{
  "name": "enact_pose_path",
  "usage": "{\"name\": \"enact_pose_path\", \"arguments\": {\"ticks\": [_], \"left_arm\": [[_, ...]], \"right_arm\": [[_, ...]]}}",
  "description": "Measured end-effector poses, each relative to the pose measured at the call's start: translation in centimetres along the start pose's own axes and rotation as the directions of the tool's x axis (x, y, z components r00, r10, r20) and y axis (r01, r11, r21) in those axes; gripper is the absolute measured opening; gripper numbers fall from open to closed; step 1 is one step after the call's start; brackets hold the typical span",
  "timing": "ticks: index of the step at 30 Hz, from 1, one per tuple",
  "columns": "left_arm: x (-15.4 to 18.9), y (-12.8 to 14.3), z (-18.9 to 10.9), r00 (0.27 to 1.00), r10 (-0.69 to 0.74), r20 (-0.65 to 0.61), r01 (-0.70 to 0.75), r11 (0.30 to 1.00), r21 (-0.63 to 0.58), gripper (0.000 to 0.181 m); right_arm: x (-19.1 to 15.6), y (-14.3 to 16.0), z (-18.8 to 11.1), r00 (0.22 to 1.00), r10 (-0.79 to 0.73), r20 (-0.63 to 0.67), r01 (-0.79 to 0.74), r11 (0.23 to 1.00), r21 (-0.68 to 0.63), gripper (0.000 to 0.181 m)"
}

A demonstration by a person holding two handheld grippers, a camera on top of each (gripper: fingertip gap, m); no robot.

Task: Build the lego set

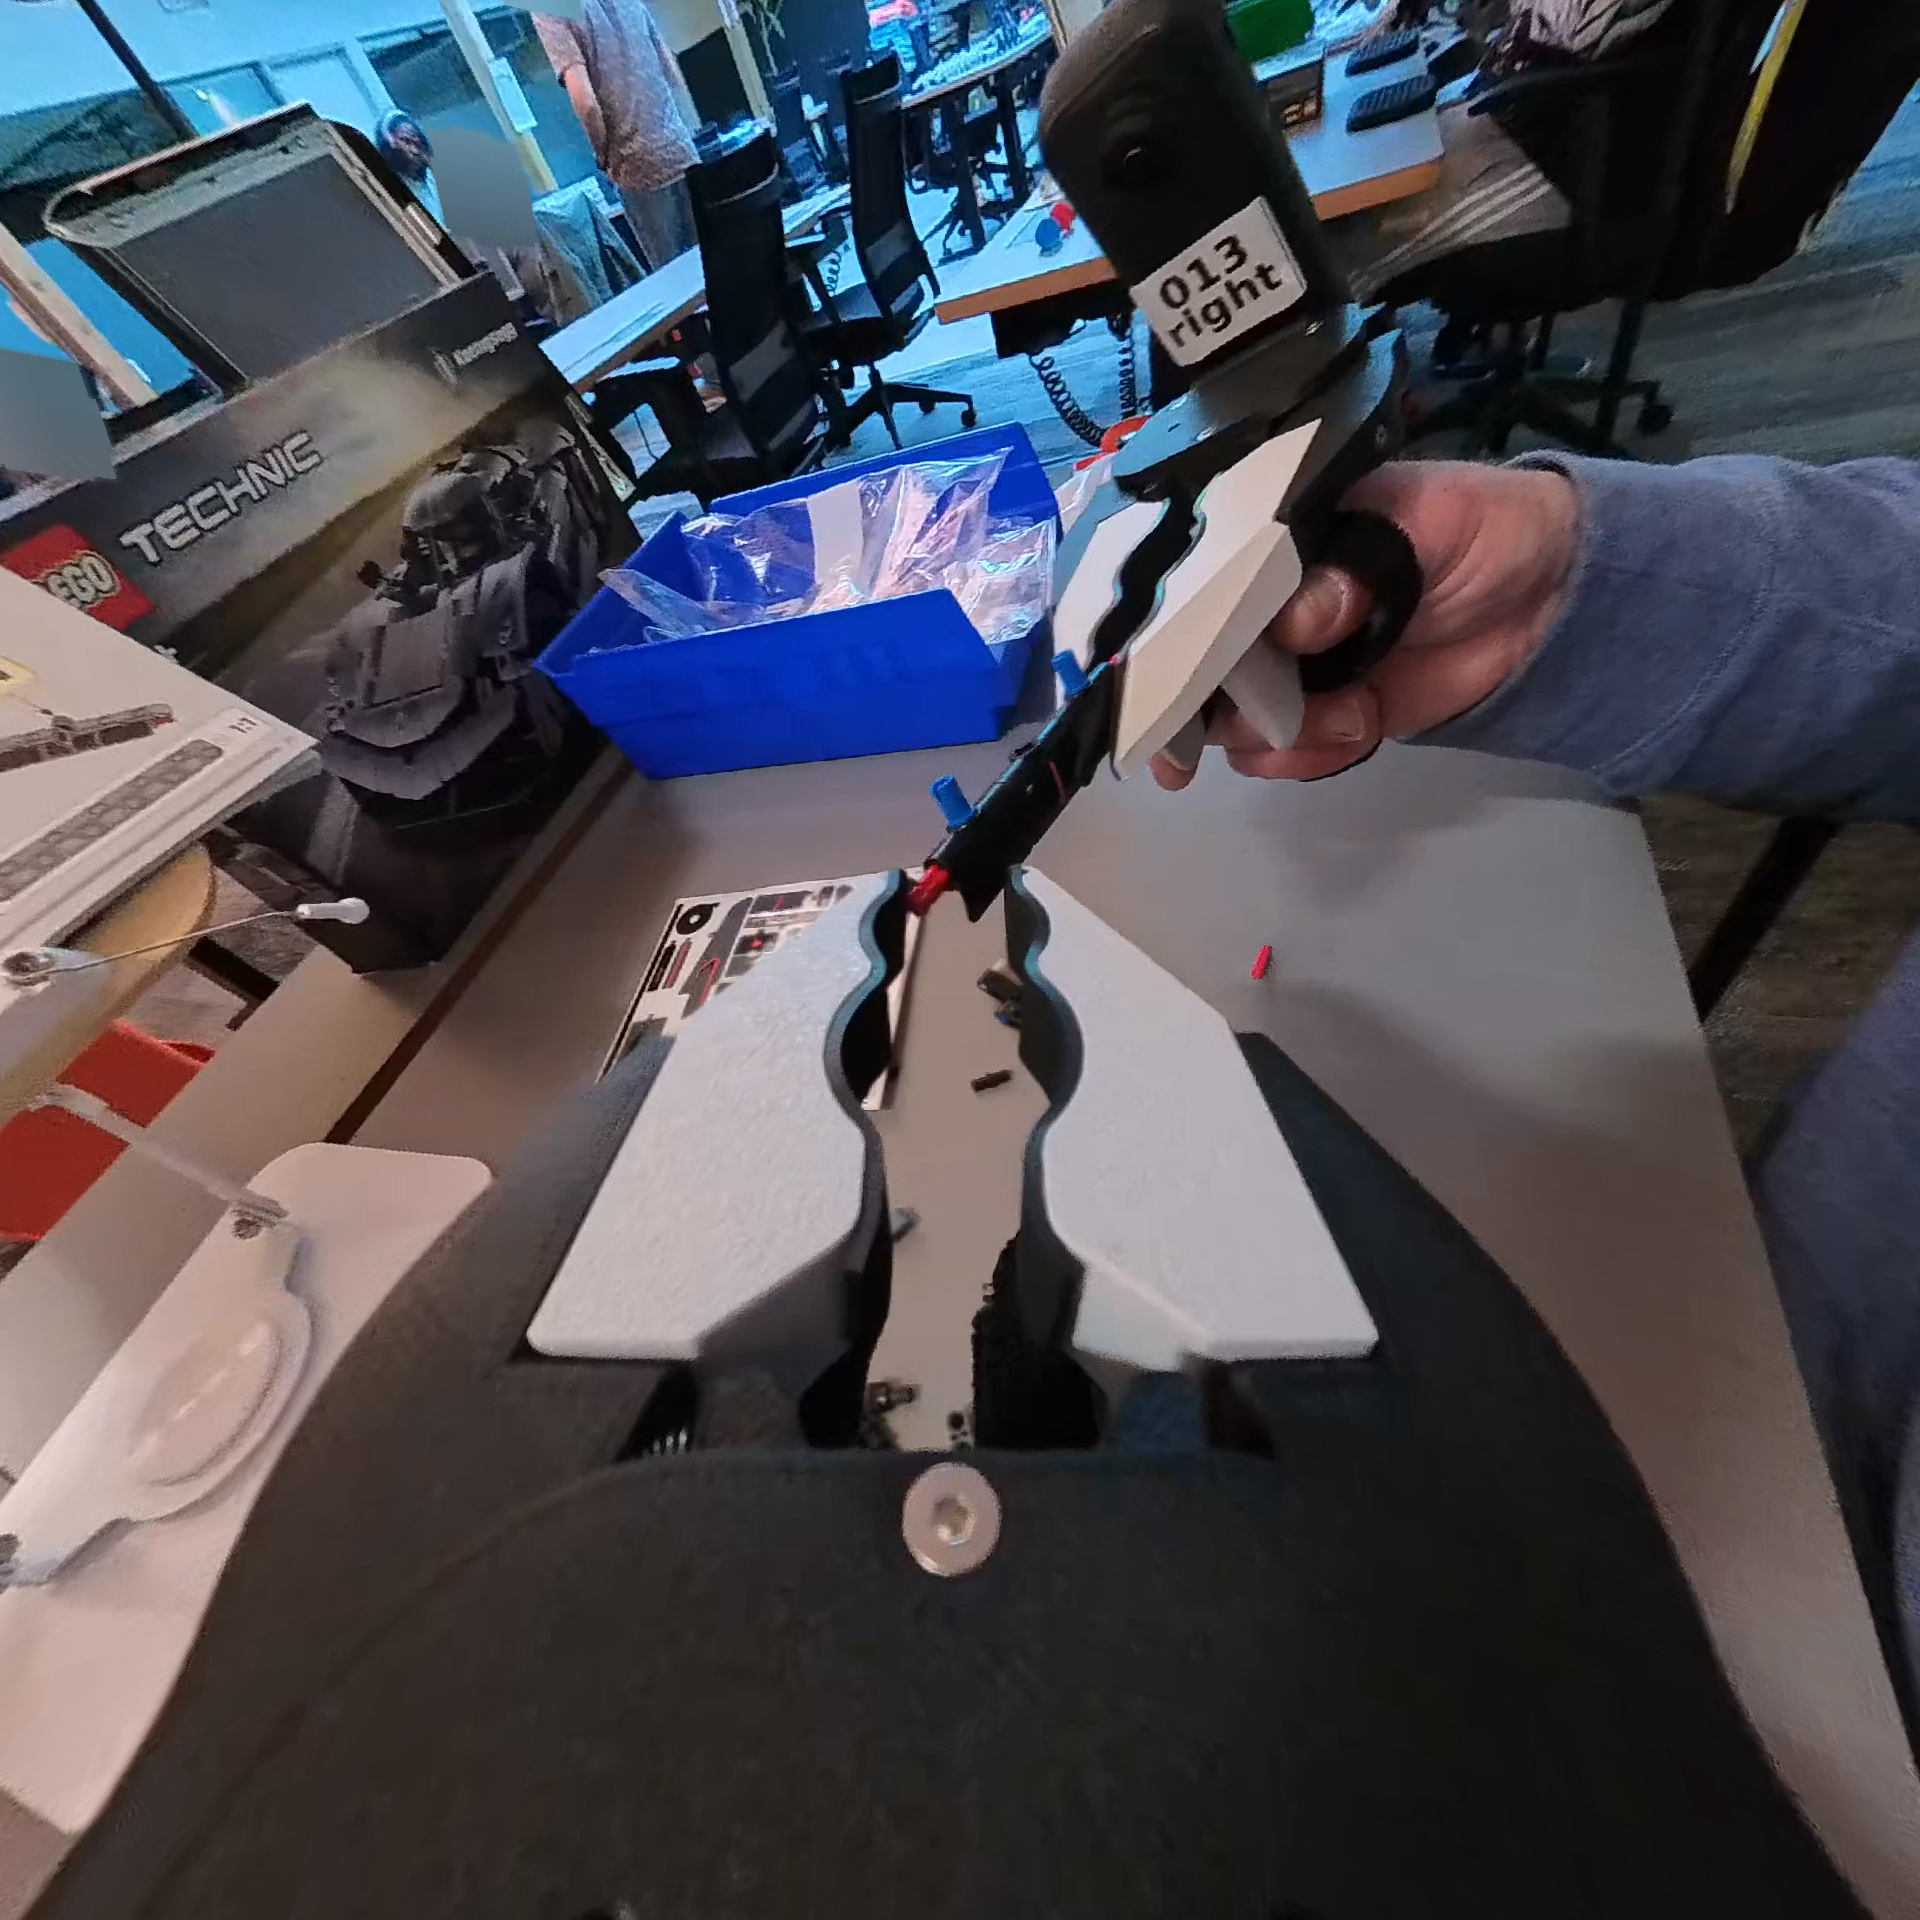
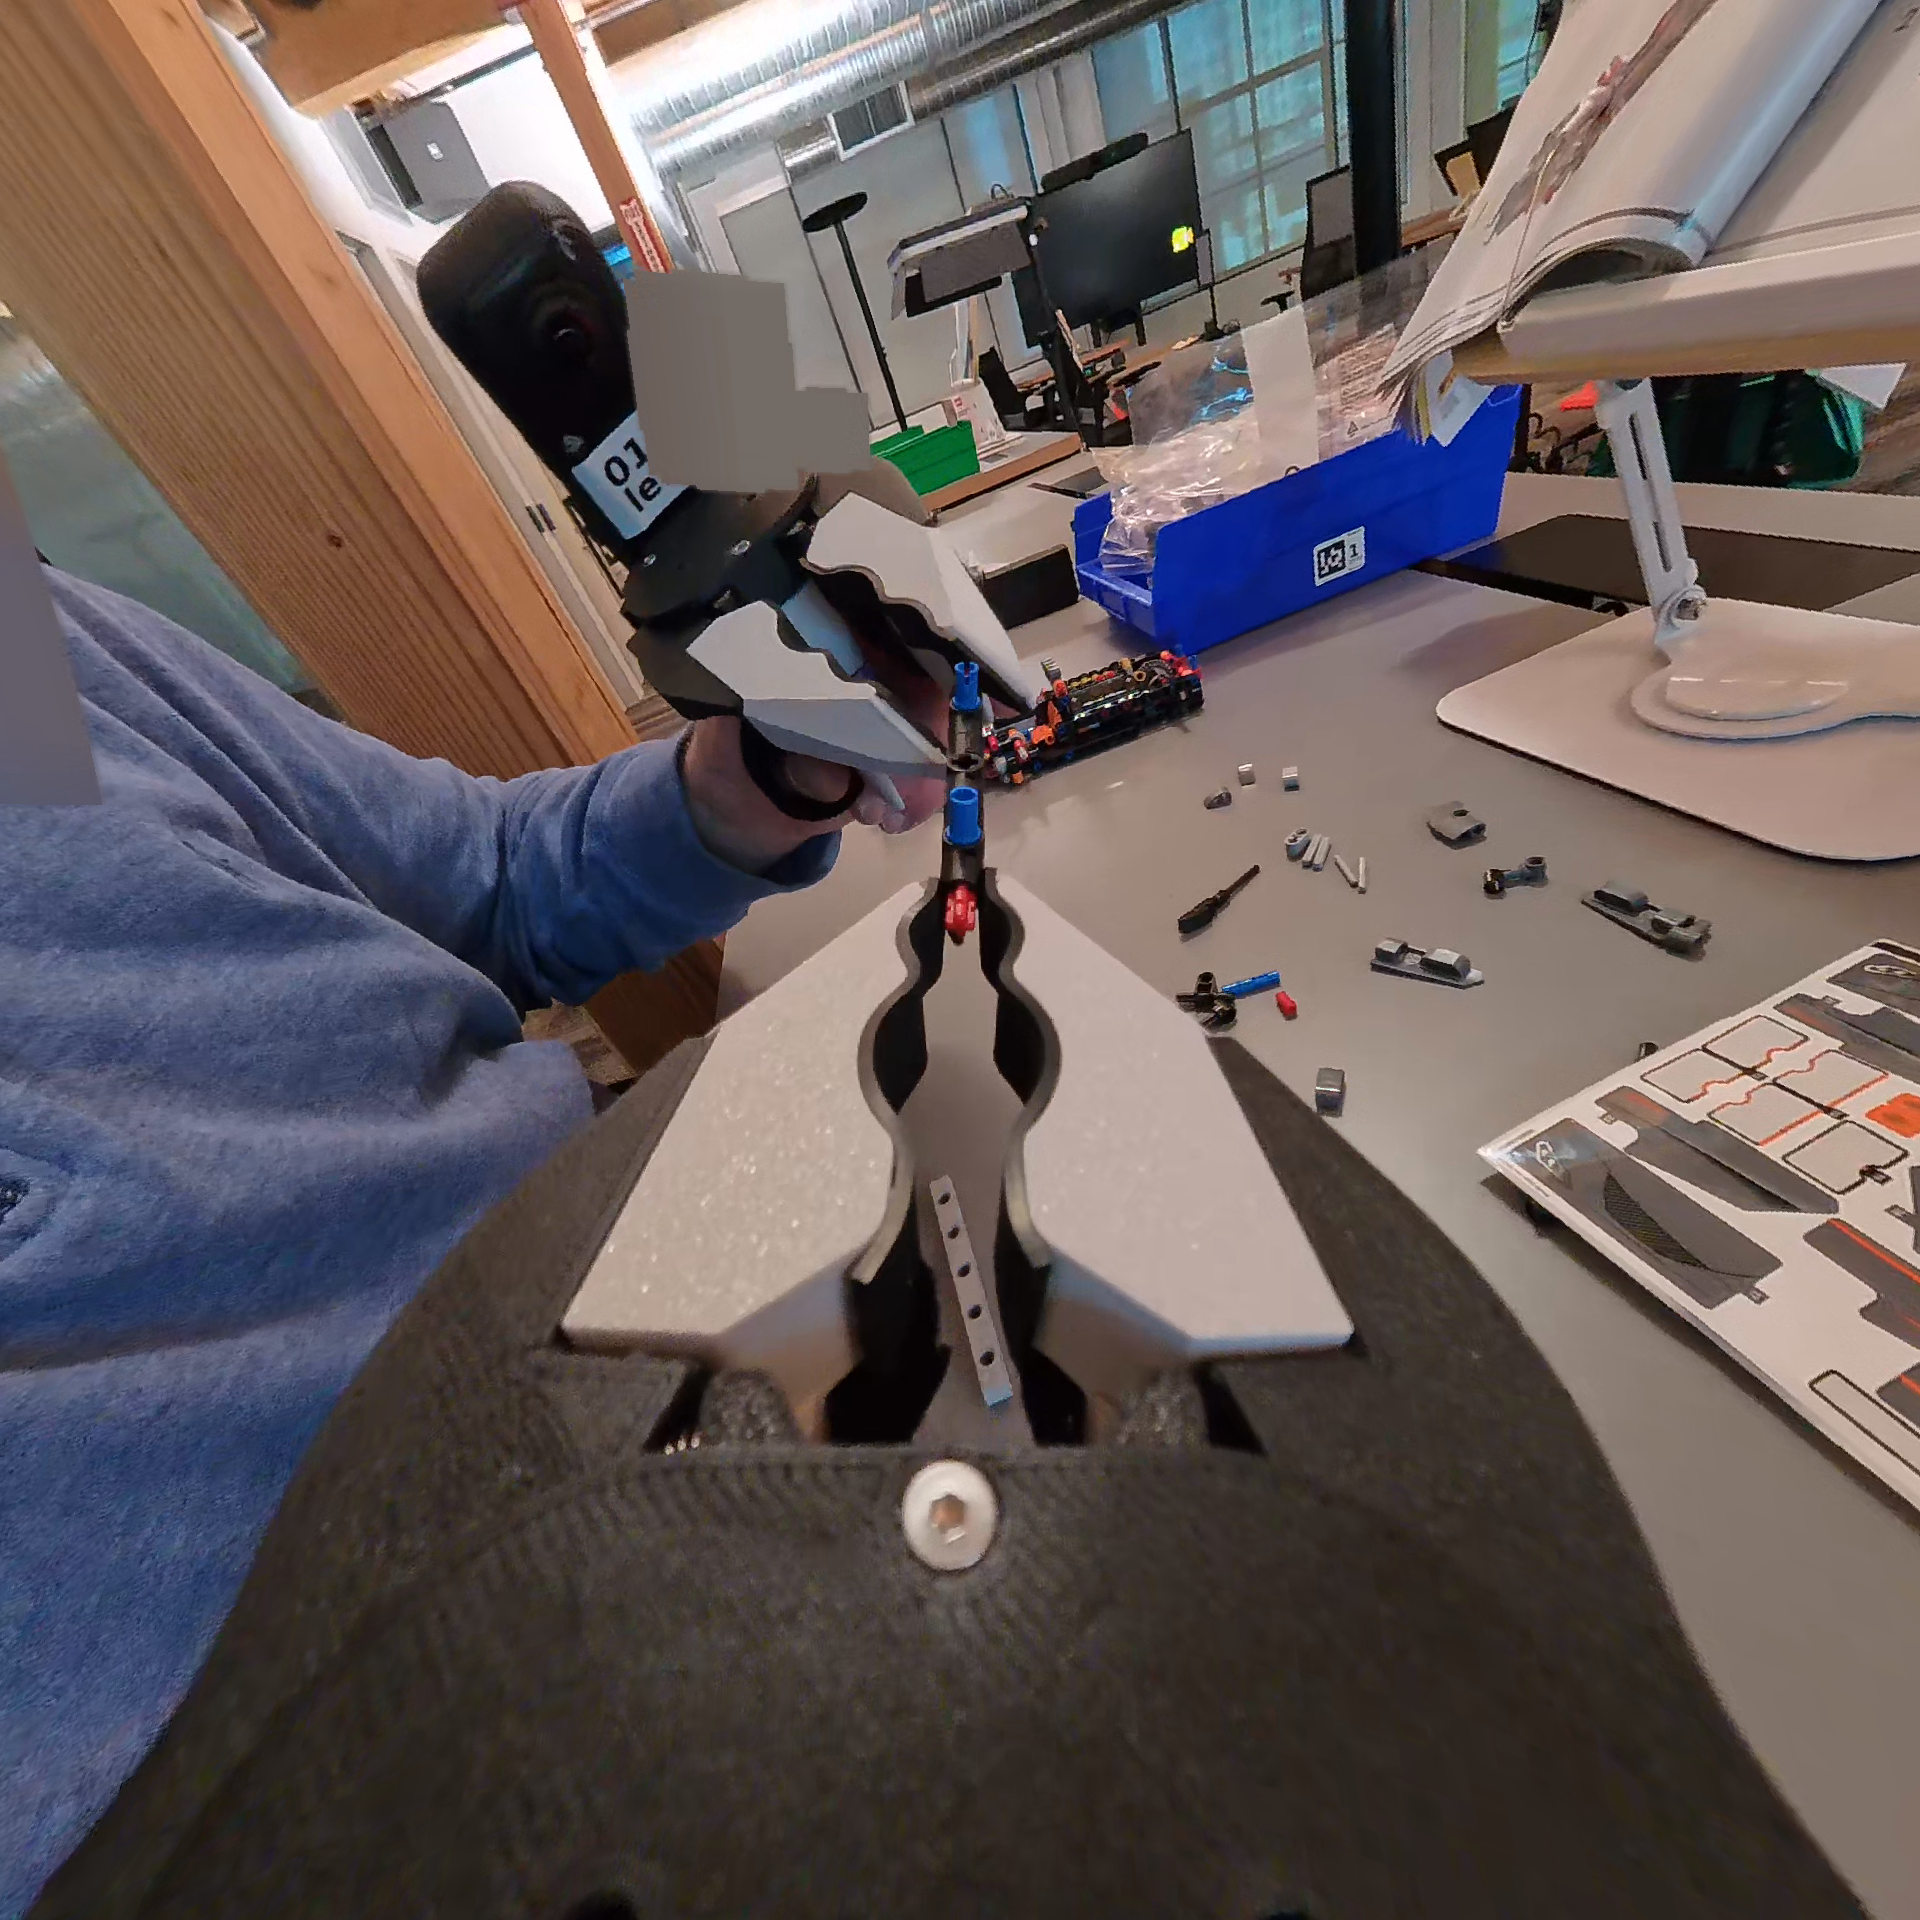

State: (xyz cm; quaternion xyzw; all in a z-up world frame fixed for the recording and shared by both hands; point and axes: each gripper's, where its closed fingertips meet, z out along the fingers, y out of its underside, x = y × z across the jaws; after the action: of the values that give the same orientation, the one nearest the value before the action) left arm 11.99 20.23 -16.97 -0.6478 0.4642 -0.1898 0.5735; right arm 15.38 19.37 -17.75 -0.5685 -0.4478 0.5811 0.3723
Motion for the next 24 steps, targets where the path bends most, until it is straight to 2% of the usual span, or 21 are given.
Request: {"name": "enact_pose_path", "arguments": {"ticks": [15, 24], "left_arm": [[1.7, 1.2, -0.7, 0.998, -0.066, -0.022, 0.065, 0.998, -0.013, 0.014], [1.5, 1.4, -1.3, 0.993, -0.115, 0.002, 0.115, 0.993, 0.003, 0.021]], "right_arm": [[-0.9, 1.6, 0.3, 1.0, 0.01, 0.014, -0.009, 1.0, -0.026, 0.004], [-1.3, 1.8, 0.9, 1.0, -0.011, 0.013, 0.011, 1.0, -0.028, 0.004]]}}
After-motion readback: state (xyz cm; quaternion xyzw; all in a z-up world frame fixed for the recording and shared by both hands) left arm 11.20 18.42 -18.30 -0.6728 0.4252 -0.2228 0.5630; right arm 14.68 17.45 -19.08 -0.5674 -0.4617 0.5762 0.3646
